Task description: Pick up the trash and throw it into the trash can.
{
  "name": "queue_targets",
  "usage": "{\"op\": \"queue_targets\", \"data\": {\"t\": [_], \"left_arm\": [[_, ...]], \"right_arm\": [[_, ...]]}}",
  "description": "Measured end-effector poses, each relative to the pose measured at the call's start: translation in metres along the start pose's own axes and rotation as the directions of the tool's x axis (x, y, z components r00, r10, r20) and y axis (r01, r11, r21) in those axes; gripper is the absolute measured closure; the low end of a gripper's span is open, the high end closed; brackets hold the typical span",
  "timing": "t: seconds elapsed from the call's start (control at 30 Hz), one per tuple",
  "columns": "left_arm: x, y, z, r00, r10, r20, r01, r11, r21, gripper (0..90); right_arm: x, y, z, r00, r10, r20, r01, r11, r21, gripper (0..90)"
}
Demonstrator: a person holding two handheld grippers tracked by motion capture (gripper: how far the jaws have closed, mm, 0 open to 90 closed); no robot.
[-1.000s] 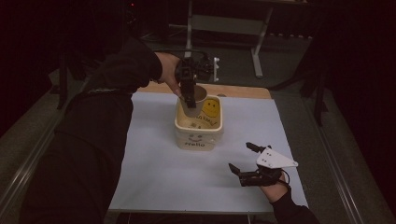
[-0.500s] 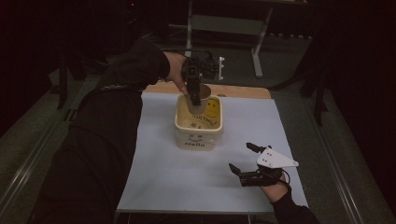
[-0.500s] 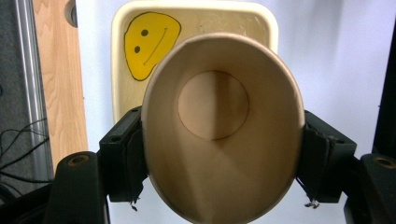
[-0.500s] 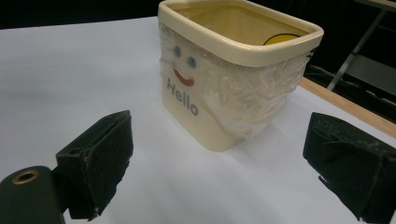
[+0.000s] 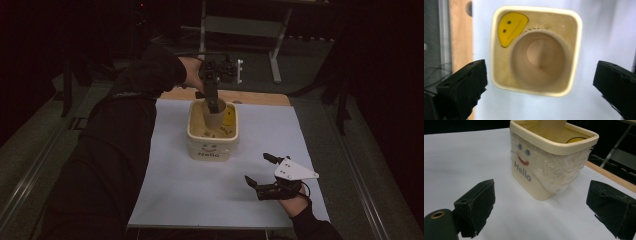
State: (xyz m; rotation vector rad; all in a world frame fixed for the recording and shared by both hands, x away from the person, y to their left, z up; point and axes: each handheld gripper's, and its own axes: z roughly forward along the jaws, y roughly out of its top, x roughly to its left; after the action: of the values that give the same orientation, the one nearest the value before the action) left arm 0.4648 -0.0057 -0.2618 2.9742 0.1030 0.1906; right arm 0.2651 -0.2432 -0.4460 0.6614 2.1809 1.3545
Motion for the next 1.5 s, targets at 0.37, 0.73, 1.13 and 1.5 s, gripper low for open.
{"op": "queue_targets", "data": {"t": [0.37, 0.73, 1.13, 1.5], "left_arm": [[-0.003, -0.008, -0.002, 0.9996, -0.008, -0.029, 0.006, 0.9985, -0.054, 0.4], [-0.008, -0.021, 0.000, 0.9991, -0.019, -0.037, 0.016, 0.9951, -0.098, 0.4], [-0.016, -0.042, -0.002, 0.9979, -0.057, -0.031, 0.051, 0.9867, -0.154, 0.4], [-0.035, -0.066, -0.008, 0.9974, -0.071, -0.010, 0.068, 0.9794, -0.190, 0.4]], "right_arm": [[0.000, 0.001, -0.001, 1.0000, 0.001, 0.004, -0.001, 1.000, -0.003, 8.3], [0.000, 0.001, -0.001, 1.0000, 0.001, 0.003, -0.001, 1.000, -0.005, 8.3], [0.001, 0.002, 0.000, 1.0000, -0.002, -0.001, 0.002, 1.000, -0.001, 8.3], [0.002, 0.003, 0.001, 1.0000, -0.004, -0.004, 0.004, 1.000, -0.003, 8.3]]}}
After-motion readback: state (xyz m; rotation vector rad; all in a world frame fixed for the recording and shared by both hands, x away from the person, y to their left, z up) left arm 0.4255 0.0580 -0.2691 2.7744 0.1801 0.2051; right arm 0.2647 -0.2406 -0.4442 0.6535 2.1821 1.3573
